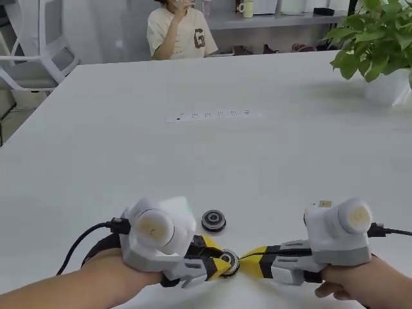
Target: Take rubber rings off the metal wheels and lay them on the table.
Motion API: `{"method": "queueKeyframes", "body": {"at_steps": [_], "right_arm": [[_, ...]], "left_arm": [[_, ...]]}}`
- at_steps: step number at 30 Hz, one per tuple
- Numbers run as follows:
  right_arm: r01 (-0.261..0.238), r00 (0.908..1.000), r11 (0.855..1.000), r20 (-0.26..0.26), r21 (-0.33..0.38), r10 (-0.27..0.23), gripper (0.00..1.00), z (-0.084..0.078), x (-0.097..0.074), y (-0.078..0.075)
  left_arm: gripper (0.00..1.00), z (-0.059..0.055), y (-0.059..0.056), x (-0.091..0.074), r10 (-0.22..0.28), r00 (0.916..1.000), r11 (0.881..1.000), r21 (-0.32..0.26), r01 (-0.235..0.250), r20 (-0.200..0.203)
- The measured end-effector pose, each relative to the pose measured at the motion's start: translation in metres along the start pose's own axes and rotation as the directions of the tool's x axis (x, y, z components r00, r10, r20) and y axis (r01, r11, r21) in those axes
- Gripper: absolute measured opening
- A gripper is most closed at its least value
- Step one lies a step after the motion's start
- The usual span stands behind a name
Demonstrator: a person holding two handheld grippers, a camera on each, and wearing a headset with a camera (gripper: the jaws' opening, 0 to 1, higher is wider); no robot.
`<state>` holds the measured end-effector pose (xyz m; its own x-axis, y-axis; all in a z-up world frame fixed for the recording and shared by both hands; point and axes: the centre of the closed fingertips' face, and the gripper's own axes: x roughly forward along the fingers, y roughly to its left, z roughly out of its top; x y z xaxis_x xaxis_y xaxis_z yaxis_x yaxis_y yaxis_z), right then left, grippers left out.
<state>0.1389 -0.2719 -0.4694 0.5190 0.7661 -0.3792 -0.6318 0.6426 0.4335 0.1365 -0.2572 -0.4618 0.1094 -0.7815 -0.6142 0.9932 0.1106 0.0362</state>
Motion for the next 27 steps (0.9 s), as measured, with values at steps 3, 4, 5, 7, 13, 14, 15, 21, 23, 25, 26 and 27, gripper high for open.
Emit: {"method": "queueKeyframes", "body": {"at_steps": [3, 4, 5, 7, 13, 14, 15, 21, 23, 25, 26, 27], "right_arm": [[-0.004, 1.0000, 1.000, -0.002, -0.010, 0.004, 0.00, -0.001, 0.000, 0.001], [-0.010, 0.9999, 1.000, 0.006, 0.001, 0.010, 0.00, 0.000, -0.001, 0.002], [-0.014, 0.9999, 1.000, 0.008, 0.015, 0.013, 0.00, 0.001, -0.001, 0.003], [-0.017, 0.9998, 1.000, 0.012, 0.013, 0.017, 0.00, 0.001, -0.001, 0.004], [-0.025, 0.9995, 0.999, 0.021, 0.038, 0.024, 0.00, 0.001, -0.002, 0.006], [-0.025, 0.9995, 0.999, 0.022, 0.041, 0.024, 0.00, 0.001, -0.002, 0.007], [-0.026, 0.9994, 0.999, 0.023, 0.043, 0.025, 0.00, 0.002, -0.002, 0.007], [-0.027, 0.9994, 0.999, 0.025, 0.043, 0.026, 0.00, 0.002, -0.002, 0.008], [-0.026, 0.9994, 0.999, 0.024, 0.037, 0.026, 0.00, 0.003, -0.002, 0.009], [-0.031, 0.9992, 0.999, 0.025, 0.038, 0.030, 0.00, 0.003, -0.001, 0.010], [-0.039, 0.9989, 0.998, 0.028, 0.044, 0.037, 0.00, 0.004, -0.001, 0.012], [-0.041, 0.9988, 0.998, 0.028, 0.043, 0.040, 0.00, 0.004, -0.001, 0.013]], "left_arm": [[0.07, 0.000, -0.001, 0.001, 0.005, 1.0000, 1.000, 0.003, -0.005, -0.005], [0.07, 0.000, -0.001, 0.001, 0.006, 1.0000, 1.000, 0.003, -0.006, -0.006], [0.07, 0.000, -0.001, 0.001, 0.007, 1.0000, 1.000, 0.003, -0.007, -0.007], [0.07, 0.000, -0.001, 0.001, 0.008, 0.9999, 1.000, 0.002, -0.008, -0.008], [0.07, 0.000, -0.001, 0.001, 0.013, 0.9998, 1.000, 0.002, -0.013, -0.014], [0.07, 0.000, -0.001, 0.001, 0.014, 0.9998, 1.000, 0.001, -0.014, -0.014], [0.07, 0.000, -0.001, 0.001, 0.014, 0.9998, 1.000, 0.001, -0.014, -0.014], [0.07, 0.000, -0.001, 0.001, 0.018, 0.9997, 1.000, 0.007, -0.018, -0.015], [0.07, 0.000, -0.001, 0.001, 0.018, 0.9997, 1.000, 0.005, -0.018, -0.014], [0.07, 0.000, -0.001, 0.001, 0.019, 0.9997, 1.000, 0.004, -0.019, -0.014], [0.07, 0.000, -0.001, 0.001, 0.019, 0.9997, 1.000, 0.005, -0.019, -0.015], [0.07, 0.000, -0.001, 0.001, 0.019, 0.9997, 1.000, 0.007, -0.019, -0.015]]}}
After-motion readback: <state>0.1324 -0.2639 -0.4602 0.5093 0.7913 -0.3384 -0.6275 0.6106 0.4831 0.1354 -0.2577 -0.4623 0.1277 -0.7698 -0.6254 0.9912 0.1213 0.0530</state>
